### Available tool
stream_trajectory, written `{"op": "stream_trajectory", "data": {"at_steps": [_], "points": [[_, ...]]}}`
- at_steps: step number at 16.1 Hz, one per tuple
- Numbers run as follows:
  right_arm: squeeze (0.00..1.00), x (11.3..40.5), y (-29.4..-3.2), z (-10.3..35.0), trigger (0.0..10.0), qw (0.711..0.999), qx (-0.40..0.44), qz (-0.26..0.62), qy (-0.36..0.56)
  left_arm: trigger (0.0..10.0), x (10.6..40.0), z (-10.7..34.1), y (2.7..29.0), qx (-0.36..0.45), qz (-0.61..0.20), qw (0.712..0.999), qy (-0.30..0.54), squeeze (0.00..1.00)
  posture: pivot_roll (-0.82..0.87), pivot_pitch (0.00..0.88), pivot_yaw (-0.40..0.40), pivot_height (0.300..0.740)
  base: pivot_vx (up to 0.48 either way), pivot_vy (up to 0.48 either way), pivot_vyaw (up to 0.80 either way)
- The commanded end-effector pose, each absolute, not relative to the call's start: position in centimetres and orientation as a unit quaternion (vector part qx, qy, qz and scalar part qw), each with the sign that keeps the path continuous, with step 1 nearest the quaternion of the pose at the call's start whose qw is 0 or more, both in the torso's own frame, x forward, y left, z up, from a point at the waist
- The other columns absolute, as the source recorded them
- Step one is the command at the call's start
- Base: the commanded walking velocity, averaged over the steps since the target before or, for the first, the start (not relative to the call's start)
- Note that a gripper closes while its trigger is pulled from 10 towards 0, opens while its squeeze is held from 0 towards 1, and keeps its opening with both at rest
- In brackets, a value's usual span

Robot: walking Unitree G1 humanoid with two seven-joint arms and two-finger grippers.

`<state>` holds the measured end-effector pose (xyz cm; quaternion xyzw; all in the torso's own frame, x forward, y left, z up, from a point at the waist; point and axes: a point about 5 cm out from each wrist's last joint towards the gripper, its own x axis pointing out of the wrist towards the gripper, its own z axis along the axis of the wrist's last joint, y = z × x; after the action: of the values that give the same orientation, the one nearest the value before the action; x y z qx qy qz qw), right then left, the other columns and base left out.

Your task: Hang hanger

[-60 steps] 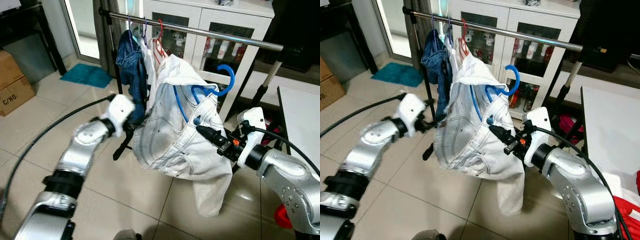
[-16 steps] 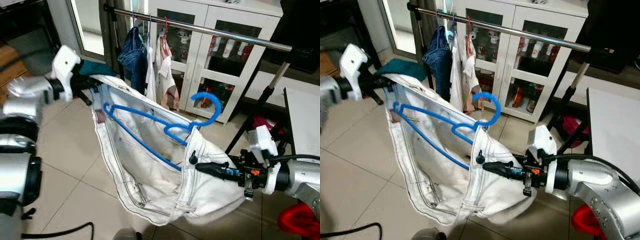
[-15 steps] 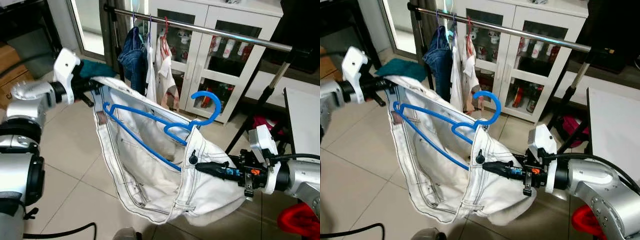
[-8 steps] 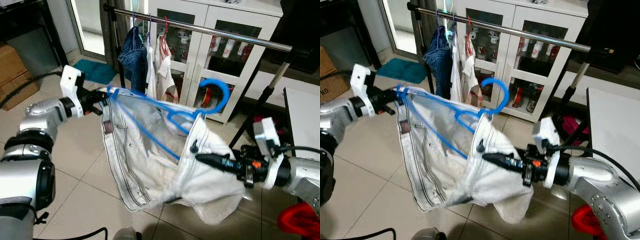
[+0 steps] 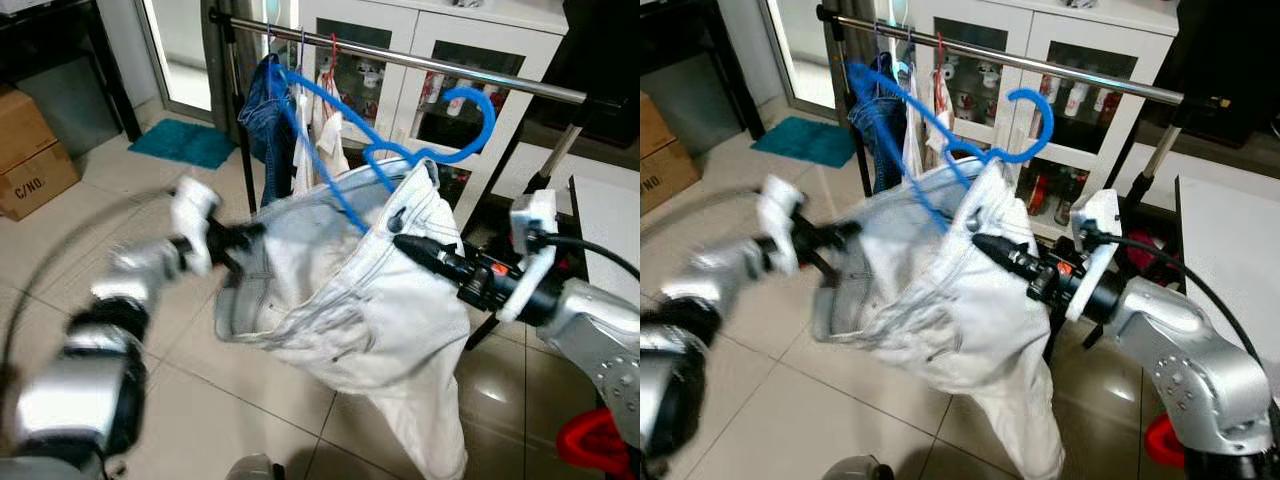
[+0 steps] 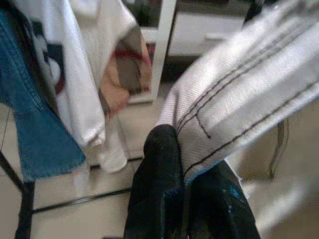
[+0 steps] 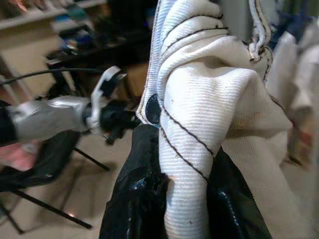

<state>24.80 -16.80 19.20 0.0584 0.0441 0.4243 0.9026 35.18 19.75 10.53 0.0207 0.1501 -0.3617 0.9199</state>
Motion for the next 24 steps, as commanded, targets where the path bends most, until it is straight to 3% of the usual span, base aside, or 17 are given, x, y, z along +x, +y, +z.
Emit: {"op": "stream_trajectory", "data": {"at_steps": [1, 2, 3, 6, 11, 12, 14, 17, 19, 23, 24], "points": [[0.0, 25.2, -17.0, 20.2, 0.0, 0.91, 0.034, 0.412, 0.026, 2.6, 35.7, 11.1, 20.2, 0.092, -0.313, 0.937, 0.128, 0.0, 0.03, 0.0, 0.002, 0.74, 0.0, 0.0, 0.0], [0.0, 25.3, -17.1, 19.9, 0.0, 0.914, 0.014, 0.403, 0.036, 10.0, 35.8, 11.3, 20.6, 0.092, -0.287, 0.947, 0.111, 0.0, 0.03, 0.0, 0.002, 0.74, 0.0, 0.0, 0.0], [0.0, 25.7, -17.5, 19.4, 0.0, 0.923, -0.006, 0.381, 0.053, 10.0, 35.4, 11.7, 21.5, 0.054, -0.293, 0.951, 0.083, 1.0, 0.02, 0.0, -0.001, 0.74, 0.0, 0.0, 0.0], [0.0, 26.2, -17.8, 19.8, 0.0, 0.931, -0.007, 0.36, 0.051, 10.0, 33.7, 11.1, 23.4, 0.094, -0.333, 0.933, 0.102, 1.0, 0.03, 0.0, -0.013, 0.74, 0.0, 0.0, 0.0], [0.0, 26.5, -17.5, 19.8, 0.0, 0.928, -0.027, 0.368, 0.053, 10.0, 32.2, 11.8, 27.7, 0.098, -0.32, 0.934, 0.125, 1.0, 0.04, 0.0, -0.025, 0.74, 0.0, 0.0, 0.0], [0.0, 26.6, -17.5, 19.9, 0.0, 0.927, -0.035, 0.37, 0.054, 10.0, 32.4, 13.0, 29.5, 0.116, -0.276, 0.947, 0.117, 1.0, 0.04, 0.0, -0.025, 0.74, 0.0, 0.0, 0.0], [0.0, 26.5, -17.4, 19.7, 0.0, 0.923, -0.047, 0.376, 0.058, 10.0, 33.0, 14.8, 30.1, 0.081, -0.25, 0.962, 0.073, 1.0, 0.04, 0.0, -0.02, 0.74, 0.0, 0.0, 0.0], [0.0, 26.3, -17.5, 18.9, 0.0, 0.916, -0.097, 0.382, 0.079, 10.0, 34.0, 17.3, 28.7, 0.058, -0.293, 0.954, 0.022, 1.0, 0.04, 0.0, -0.016, 0.74, 0.0, 0.0, 0.0], [0.0, 26.3, -17.8, 18.5, 0.0, 0.908, -0.142, 0.383, 0.093, 10.0, 34.5, 20.1, 25.2, 0.102, -0.404, 0.909, -0.009, 1.0, 0.04, 0.0, -0.012, 0.74, 0.0, 0.0, 0.0], [0.0, 26.1, -18.0, 18.2, 0.0, 0.883, -0.212, 0.402, 0.116, 10.0, 34.4, 23.5, 21.1, 0.142, -0.52, 0.842, -0.028, 1.0, 0.05, 0.0, -0.011, 0.74, 0.0, 0.0, 0.0], [0.0, 25.7, -17.6, 18.1, 0.0, 0.865, -0.245, 0.421, 0.117, 10.0, 34.0, 23.7, 19.4, 0.178, -0.569, 0.803, -0.008, 0.38, 0.05, 0.0, -0.008, 0.74, 0.0, 0.0, 0.0]]}}
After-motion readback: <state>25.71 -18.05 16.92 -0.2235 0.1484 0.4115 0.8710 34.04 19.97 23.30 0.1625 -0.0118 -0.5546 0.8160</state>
